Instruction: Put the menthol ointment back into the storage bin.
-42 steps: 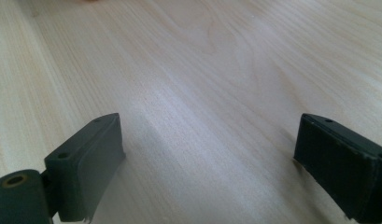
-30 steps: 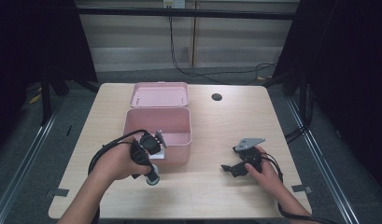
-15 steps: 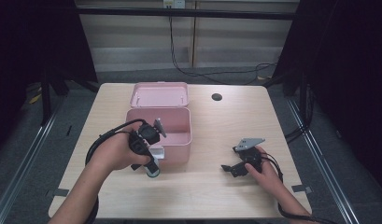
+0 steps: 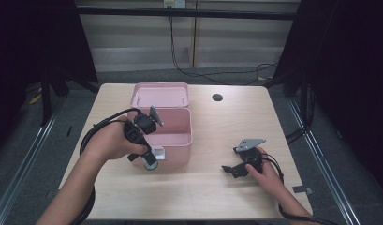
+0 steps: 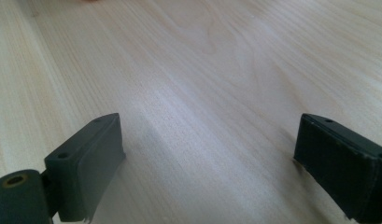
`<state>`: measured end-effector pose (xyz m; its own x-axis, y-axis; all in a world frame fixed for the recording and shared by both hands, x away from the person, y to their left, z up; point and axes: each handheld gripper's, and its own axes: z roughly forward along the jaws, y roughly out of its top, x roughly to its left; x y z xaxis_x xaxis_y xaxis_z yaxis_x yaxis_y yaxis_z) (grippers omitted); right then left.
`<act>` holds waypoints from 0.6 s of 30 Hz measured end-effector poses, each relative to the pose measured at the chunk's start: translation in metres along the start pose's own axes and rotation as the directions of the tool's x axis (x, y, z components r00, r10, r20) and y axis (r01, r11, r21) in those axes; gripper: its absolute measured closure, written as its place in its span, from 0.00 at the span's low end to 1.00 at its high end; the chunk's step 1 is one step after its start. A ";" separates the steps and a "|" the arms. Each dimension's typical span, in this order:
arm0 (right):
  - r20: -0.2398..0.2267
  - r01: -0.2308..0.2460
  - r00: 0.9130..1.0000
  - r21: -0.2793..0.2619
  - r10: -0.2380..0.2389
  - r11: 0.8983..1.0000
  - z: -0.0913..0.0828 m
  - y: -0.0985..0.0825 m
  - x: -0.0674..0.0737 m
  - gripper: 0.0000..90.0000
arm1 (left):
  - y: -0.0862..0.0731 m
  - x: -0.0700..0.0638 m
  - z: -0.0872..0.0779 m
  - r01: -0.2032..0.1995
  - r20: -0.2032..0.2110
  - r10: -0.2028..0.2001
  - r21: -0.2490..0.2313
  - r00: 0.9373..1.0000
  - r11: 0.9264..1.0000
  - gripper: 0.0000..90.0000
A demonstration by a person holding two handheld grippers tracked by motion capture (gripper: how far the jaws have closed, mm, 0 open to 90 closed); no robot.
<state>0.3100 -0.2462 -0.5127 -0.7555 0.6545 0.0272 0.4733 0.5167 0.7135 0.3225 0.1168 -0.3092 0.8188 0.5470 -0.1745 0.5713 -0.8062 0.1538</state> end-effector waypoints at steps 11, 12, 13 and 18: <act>0.000 0.000 1.000 0.000 0.000 1.000 0.000 0.000 0.000 0.08 | 0.003 0.005 -0.021 0.018 -0.012 -0.019 -0.015 1.000 1.000 0.56; 0.000 0.000 1.000 0.000 0.000 1.000 0.000 0.000 0.000 0.08 | 0.003 0.005 -0.021 0.018 -0.012 -0.019 -0.015 1.000 1.000 0.56; 0.000 0.000 1.000 0.000 0.000 1.000 0.000 0.000 0.000 0.08 | 0.004 0.005 -0.023 0.021 -0.013 -0.022 -0.012 1.000 1.000 0.56; 0.000 0.000 1.000 0.000 0.000 1.000 0.000 0.000 0.000 0.08 | 0.011 0.005 -0.032 0.023 -0.020 -0.023 -0.018 1.000 1.000 0.56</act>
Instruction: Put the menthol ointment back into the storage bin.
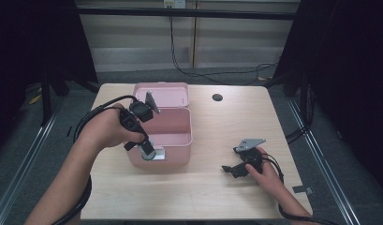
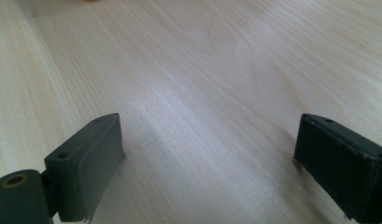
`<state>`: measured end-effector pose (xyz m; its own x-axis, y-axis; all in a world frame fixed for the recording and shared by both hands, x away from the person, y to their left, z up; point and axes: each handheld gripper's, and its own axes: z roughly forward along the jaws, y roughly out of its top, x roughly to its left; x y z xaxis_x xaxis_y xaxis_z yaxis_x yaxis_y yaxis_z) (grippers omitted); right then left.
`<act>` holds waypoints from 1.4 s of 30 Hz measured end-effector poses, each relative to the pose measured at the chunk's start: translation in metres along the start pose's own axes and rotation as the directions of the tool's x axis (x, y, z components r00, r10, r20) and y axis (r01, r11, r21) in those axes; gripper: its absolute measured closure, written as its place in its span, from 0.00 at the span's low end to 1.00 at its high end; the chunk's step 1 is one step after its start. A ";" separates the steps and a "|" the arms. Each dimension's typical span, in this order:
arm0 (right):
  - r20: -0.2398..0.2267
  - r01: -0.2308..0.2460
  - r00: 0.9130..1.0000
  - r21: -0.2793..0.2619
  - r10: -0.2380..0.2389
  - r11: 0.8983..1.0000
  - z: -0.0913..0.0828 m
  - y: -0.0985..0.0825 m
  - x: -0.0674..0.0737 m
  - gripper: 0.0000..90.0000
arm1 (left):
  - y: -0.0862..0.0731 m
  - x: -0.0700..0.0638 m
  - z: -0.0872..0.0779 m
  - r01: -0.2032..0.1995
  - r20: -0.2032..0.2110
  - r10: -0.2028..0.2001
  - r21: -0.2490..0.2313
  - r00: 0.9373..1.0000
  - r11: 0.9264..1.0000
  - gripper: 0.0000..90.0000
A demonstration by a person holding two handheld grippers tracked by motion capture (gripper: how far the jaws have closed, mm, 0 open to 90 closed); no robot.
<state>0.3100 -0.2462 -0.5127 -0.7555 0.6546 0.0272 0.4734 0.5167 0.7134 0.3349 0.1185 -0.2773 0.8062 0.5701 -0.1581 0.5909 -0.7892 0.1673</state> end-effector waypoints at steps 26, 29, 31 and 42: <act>0.000 -0.002 1.000 0.002 0.002 1.000 0.000 0.000 0.000 0.08 | 0.041 0.019 -0.014 0.060 -0.017 -0.061 -0.031 0.998 0.998 0.56; 0.000 -0.002 1.000 0.002 0.002 1.000 0.000 0.000 0.000 0.08 | 0.045 0.024 -0.010 0.081 -0.021 -0.082 -0.033 0.996 0.996 0.56; 0.000 -0.002 1.000 0.002 0.002 1.000 0.000 0.000 0.000 0.08 | 0.048 0.028 -0.006 0.086 -0.020 -0.087 -0.027 0.996 0.996 0.56; 0.000 0.002 1.000 0.001 -0.002 1.000 0.000 0.000 0.000 0.08 | 0.059 0.048 0.008 0.148 -0.039 -0.149 -0.037 0.988 0.988 0.56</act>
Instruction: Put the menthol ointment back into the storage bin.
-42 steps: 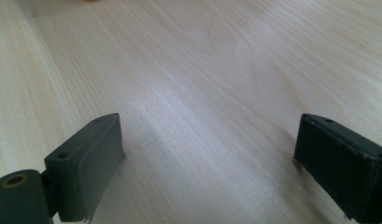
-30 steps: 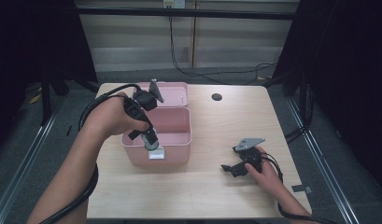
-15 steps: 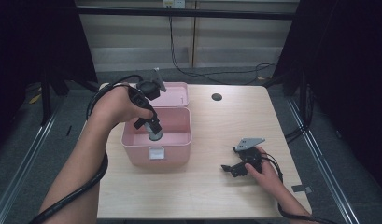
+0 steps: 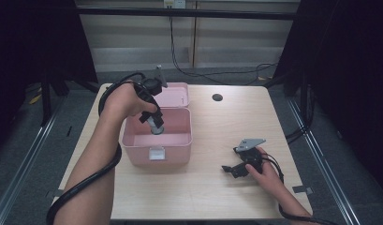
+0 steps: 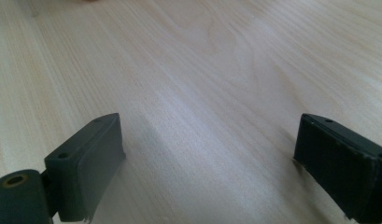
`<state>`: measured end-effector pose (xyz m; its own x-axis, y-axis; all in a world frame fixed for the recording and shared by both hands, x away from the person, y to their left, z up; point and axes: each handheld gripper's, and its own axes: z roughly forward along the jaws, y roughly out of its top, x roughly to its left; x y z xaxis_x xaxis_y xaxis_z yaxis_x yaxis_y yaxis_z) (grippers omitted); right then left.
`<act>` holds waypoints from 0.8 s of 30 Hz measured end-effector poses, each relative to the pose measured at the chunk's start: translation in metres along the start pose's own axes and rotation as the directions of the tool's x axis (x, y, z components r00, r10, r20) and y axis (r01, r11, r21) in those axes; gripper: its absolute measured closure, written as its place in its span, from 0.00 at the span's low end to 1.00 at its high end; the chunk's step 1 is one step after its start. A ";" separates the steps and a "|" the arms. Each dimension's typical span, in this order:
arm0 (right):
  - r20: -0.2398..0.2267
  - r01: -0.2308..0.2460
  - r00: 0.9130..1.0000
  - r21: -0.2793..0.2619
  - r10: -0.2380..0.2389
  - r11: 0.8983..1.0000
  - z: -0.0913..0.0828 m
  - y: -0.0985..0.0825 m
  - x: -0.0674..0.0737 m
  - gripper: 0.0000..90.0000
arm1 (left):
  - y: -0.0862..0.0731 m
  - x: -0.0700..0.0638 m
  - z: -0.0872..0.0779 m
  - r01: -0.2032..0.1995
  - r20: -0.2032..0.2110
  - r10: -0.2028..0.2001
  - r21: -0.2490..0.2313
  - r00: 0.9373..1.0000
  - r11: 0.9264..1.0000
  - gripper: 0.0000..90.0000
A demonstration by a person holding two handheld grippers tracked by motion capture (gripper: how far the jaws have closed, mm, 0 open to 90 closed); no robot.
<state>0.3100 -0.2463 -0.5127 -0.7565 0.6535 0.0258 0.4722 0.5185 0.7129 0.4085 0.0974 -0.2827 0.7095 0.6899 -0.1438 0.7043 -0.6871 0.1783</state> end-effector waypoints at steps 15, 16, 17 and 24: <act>0.000 0.000 1.000 0.000 0.000 1.000 0.000 0.000 0.000 0.08 | 0.010 0.019 0.028 0.054 -0.047 -0.055 -0.009 0.997 0.998 0.56; 0.000 0.000 1.000 0.000 0.000 1.000 0.000 0.000 0.000 0.08 | 0.010 0.019 0.028 0.054 -0.047 -0.055 -0.009 0.997 0.998 0.56; 0.000 0.000 1.000 0.000 0.000 1.000 0.000 0.000 0.000 0.08 | 0.011 0.020 0.029 0.053 -0.059 -0.054 -0.009 0.997 0.999 0.56; 0.000 0.000 1.000 0.000 0.000 1.000 0.000 0.000 0.000 0.08 | 0.013 0.023 0.037 0.065 -0.067 -0.065 -0.005 0.996 0.998 0.56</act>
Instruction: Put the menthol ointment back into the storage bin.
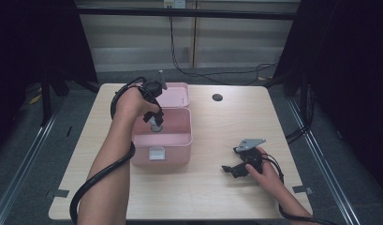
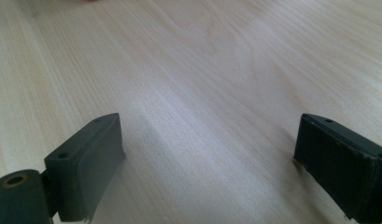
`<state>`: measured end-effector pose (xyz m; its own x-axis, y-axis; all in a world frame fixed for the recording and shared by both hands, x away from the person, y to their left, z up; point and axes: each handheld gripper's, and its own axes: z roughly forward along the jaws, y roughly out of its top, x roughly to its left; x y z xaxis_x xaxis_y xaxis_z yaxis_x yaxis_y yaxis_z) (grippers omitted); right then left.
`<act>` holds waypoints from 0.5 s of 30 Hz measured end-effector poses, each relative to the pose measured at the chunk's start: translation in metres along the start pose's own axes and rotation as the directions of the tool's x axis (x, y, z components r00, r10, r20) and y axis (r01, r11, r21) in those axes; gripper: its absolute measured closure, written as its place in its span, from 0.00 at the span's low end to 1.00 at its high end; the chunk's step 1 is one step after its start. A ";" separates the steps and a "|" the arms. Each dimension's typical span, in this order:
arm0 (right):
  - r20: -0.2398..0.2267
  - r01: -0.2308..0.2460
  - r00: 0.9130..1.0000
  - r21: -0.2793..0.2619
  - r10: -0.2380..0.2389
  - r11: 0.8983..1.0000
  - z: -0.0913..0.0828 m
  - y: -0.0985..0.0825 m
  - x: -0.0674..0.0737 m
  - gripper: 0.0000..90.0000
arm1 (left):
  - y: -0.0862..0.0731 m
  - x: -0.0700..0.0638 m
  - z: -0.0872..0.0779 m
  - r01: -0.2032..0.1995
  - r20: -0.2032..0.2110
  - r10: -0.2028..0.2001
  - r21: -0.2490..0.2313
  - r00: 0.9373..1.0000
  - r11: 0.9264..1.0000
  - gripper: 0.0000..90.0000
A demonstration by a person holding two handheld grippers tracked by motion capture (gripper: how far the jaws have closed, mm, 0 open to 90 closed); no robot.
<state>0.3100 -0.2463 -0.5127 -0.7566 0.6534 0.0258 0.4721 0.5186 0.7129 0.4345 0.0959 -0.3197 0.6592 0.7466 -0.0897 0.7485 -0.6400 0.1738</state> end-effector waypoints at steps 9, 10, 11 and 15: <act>0.000 0.000 1.000 0.000 0.000 1.000 0.000 0.000 0.000 0.08 | 0.001 0.010 0.014 0.041 0.004 -0.041 -0.017 0.999 0.999 0.56; 0.000 0.000 1.000 0.000 0.000 1.000 0.000 0.000 0.000 0.08 | 0.000 0.011 0.015 0.050 0.010 -0.050 -0.020 0.999 0.999 0.56; 0.001 -0.001 1.000 -0.001 0.001 1.000 0.000 0.000 0.000 0.08 | 0.000 0.013 0.019 0.053 0.007 -0.053 -0.014 0.999 0.998 0.56; 0.000 -0.002 1.000 -0.001 0.002 1.000 0.000 0.000 0.000 0.08 | -0.001 0.016 0.024 0.062 0.000 -0.062 -0.014 0.998 0.998 0.56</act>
<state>0.3099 -0.2462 -0.5127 -0.7556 0.6545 0.0268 0.4732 0.5170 0.7133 0.4460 0.1038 -0.3445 0.6116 0.7848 -0.0998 0.7867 -0.5900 0.1817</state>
